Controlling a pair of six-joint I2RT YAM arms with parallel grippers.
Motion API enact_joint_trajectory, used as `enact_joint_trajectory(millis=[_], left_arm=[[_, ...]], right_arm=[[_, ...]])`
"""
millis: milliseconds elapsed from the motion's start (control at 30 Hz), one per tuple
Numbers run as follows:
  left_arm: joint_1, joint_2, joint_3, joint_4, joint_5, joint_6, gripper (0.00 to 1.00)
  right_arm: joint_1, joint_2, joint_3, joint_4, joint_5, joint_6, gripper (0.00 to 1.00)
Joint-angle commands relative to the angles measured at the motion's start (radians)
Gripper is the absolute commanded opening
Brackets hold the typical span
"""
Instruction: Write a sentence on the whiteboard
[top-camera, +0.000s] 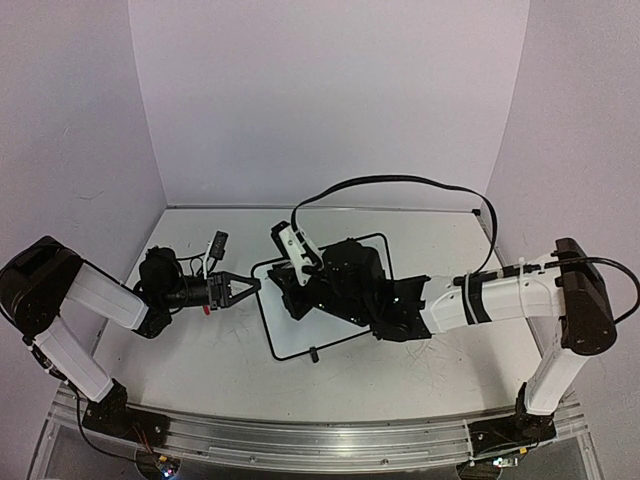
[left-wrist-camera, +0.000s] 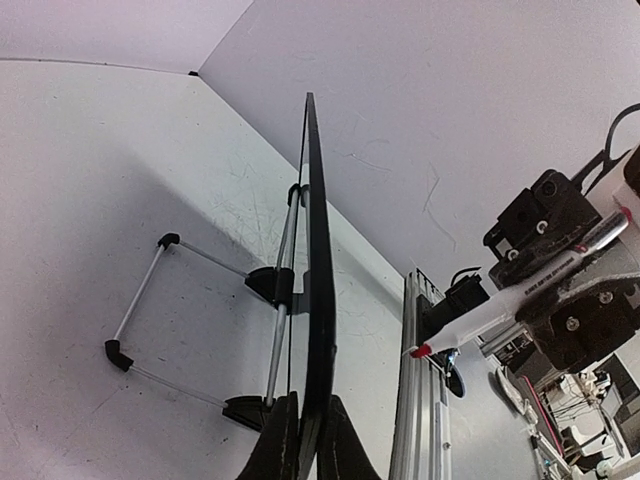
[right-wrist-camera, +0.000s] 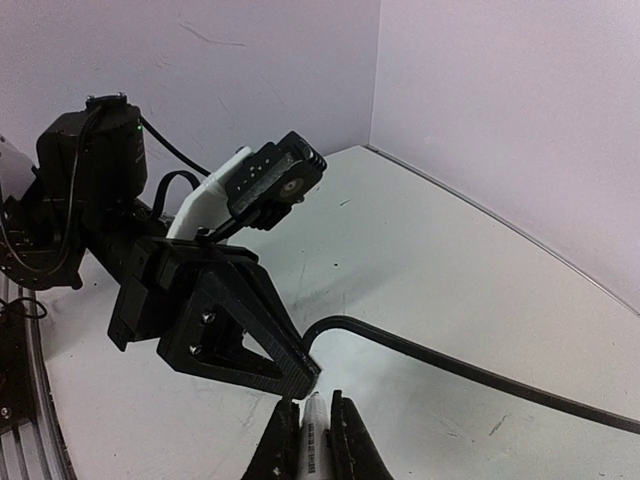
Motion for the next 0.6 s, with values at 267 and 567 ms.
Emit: enact_joint_trajectory(millis=[267,567], left_arm=[[-0.004,0.02,-0.017,0.029,0.046,0.045,0.0],[-0.004,0.005,-0.02,0.03,0.043,0.039,0.0]], right_arm=[[0.013,0.018,0.011,0.066,0.065,-0.008,0.0],[0.013,0.054,0.046,0.057,0.038,-0.011,0.0]])
